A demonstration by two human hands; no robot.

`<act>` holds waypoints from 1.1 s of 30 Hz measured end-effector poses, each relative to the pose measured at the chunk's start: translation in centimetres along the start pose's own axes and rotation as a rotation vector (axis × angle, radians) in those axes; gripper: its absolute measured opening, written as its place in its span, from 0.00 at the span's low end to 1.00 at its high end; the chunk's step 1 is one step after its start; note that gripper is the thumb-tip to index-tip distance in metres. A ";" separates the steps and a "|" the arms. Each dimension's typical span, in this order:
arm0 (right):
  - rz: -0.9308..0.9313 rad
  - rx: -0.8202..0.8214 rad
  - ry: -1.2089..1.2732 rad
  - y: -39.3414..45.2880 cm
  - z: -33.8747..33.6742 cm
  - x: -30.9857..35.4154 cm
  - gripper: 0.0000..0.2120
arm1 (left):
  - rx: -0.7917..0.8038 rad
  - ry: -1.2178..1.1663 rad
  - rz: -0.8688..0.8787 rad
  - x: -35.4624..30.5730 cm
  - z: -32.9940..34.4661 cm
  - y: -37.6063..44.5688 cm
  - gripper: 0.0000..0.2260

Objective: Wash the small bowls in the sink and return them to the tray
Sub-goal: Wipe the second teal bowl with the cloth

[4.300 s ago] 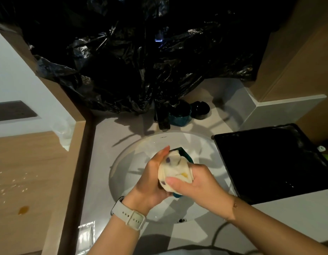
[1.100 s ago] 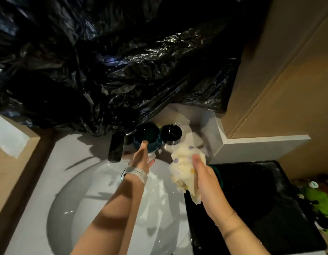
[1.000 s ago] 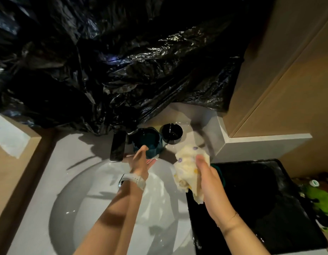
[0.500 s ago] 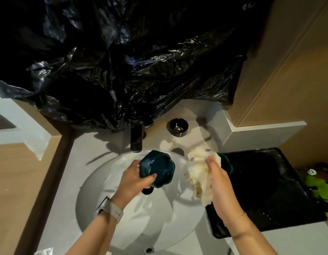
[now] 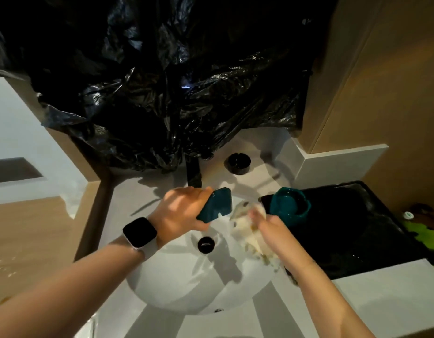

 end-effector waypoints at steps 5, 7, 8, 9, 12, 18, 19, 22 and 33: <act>-0.161 -0.042 -0.508 -0.2 0.6 0.2 0.15 | -0.145 -0.149 -0.190 1.2 0.4 -1.6 0.22; -0.182 -0.045 -0.537 0.2 0.9 0.3 0.12 | -0.221 -0.306 -0.361 2.8 0.4 -2.8 0.18; -0.178 -0.057 -0.502 0.3 0.9 0.3 0.08 | -0.213 -0.406 -0.452 3.5 0.6 -3.4 0.14; -0.168 -0.082 -0.440 0.5 0.9 0.3 0.07 | -0.194 -0.530 -0.527 4.1 1.0 -4.0 0.10; -0.142 -0.134 -0.186 0.7 1.2 0.6 0.19 | -0.244 -0.945 -0.726 4.6 2.8 -5.8 0.05; -0.129 -0.087 0.291 1.2 2.5 3.3 0.07 | -0.392 -1.448 -0.981 4.0 6.8 -7.8 0.10; -0.148 -0.056 0.282 1.3 3.1 3.9 0.07 | -0.396 -1.465 -0.986 3.9 7.1 -7.7 0.10; -0.249 -0.020 -0.060 2.2 5.0 4.8 0.15 | -0.396 -1.474 -1.003 3.9 8.0 -7.5 0.13; -0.386 0.230 -0.373 4.1 9.8 5.3 0.15 | -0.333 -1.338 -1.100 4.7 9.4 -7.4 0.21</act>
Point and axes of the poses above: each hand's wrist, its own y-axis towards the middle knuckle, its own z-axis out of the palm, x = y × z, the point moved 5 cm from there along y, towards the middle knuckle, and after that the axes turned 13 degrees about -y, right-handed, at the moved point
